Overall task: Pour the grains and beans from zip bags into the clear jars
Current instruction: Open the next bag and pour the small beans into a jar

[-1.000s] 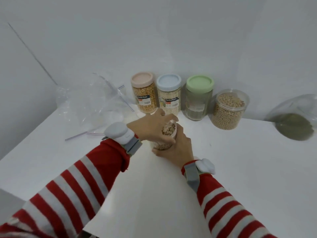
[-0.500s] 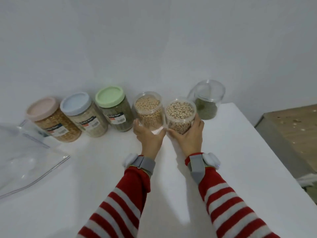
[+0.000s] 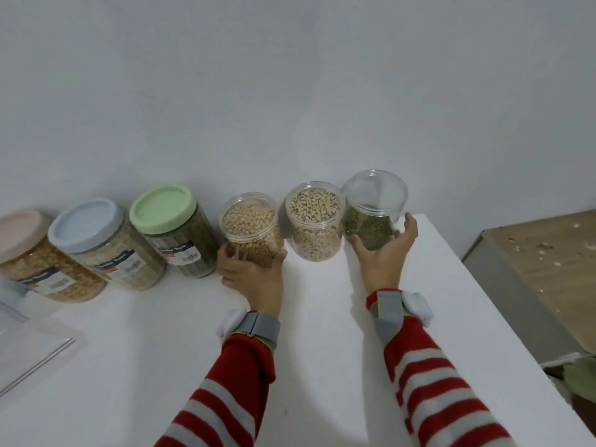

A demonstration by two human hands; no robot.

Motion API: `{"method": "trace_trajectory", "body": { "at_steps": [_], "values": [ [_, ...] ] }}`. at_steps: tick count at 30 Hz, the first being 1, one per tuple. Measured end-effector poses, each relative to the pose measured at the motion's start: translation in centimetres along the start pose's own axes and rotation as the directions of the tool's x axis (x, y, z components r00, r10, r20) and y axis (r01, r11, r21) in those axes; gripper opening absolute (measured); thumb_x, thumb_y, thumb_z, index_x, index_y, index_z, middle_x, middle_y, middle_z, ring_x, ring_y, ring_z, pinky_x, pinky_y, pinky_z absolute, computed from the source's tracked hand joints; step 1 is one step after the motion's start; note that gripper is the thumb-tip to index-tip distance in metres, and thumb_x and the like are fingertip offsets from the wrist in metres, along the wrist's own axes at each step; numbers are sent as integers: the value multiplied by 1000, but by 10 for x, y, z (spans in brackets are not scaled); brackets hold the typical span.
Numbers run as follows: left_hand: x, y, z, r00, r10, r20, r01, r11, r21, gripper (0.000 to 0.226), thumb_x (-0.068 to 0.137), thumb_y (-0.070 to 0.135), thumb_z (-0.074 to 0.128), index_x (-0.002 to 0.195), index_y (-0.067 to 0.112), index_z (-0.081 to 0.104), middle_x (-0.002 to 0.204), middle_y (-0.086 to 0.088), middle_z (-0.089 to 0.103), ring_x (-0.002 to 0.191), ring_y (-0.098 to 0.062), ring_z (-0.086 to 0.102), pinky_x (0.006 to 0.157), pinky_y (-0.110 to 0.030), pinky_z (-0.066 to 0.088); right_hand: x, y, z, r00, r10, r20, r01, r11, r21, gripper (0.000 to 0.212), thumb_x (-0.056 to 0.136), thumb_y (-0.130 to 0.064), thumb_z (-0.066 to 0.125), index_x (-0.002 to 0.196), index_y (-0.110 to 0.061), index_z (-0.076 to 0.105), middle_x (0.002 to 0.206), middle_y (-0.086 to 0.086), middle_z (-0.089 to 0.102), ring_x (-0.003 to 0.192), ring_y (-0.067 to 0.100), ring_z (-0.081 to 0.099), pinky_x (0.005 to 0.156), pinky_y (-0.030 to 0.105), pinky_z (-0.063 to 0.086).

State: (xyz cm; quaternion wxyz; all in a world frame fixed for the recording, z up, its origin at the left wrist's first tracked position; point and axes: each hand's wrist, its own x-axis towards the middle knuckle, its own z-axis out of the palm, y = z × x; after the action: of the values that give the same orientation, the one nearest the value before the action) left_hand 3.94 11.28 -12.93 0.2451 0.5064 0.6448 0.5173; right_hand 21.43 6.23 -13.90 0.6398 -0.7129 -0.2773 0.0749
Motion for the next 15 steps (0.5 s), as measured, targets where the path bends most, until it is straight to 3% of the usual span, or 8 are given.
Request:
{"method": "trace_trajectory", "body": {
  "at_steps": [2, 4, 6, 9, 12, 15],
  "values": [
    [1, 5, 3, 1000, -18, -2, 18, 1000, 2, 112, 50, 17, 95, 137, -6, 28, 138, -25, 31, 122, -41, 36, 100, -37, 25, 12, 0, -6, 1000, 3, 19, -3, 999, -35, 95, 67, -16, 85, 143, -16, 28, 133, -9, 36, 123, 16, 44, 108, 42, 40],
    [0, 9, 1, 1000, -25, 14, 26, 1000, -17, 111, 50, 16, 95, 136, -7, 28, 137, -25, 31, 122, -40, 36, 100, -36, 24, 17, 0, -11, 999, 8, 31, -8, 1000, -3, 96, 68, -10, 82, 146, -16, 26, 136, -8, 36, 125, 12, 41, 108, 31, 36],
    [-4, 10, -8, 1000, -23, 18, 24, 999, -38, 112, 51, 19, 95, 137, -3, 28, 136, -21, 31, 119, -35, 36, 101, -36, 25, 11, -7, -12, 1000, 18, 9, -18, 999, -41, 100, 68, -5, 80, 150, -8, 23, 146, 1, 33, 136, 20, 33, 112, 27, 25],
    [-9, 1, -37, 994, 16, -108, -27, 994, -105, 102, 56, 29, 94, 131, 0, 30, 128, -12, 32, 108, -23, 33, 94, -33, 34, -34, -25, -2, 996, 15, -93, -25, 993, -111, 88, 66, -8, 79, 141, 0, 35, 142, 17, 38, 133, 38, 34, 110, 40, 23],
    [14, -26, -89, 940, -4, -342, -44, 990, -132, 95, 63, 34, 88, 129, -4, 32, 133, -19, 31, 117, -30, 35, 103, -44, 34, -104, -45, 22, 993, -77, 86, 77, 997, 1, 65, 69, -17, 72, 126, -8, 43, 124, 0, 39, 113, 30, 43, 97, 41, 39],
    [60, -62, -142, 910, -67, -410, 45, 997, -63, 110, 61, 35, 89, 140, -4, 23, 146, -23, 19, 141, -37, 20, 117, -51, 16, -152, -60, 58, 937, -146, 317, 109, 985, 131, 55, 78, -10, 76, 122, -14, 45, 118, -7, 41, 104, 19, 47, 88, 30, 44]
  ]
}}
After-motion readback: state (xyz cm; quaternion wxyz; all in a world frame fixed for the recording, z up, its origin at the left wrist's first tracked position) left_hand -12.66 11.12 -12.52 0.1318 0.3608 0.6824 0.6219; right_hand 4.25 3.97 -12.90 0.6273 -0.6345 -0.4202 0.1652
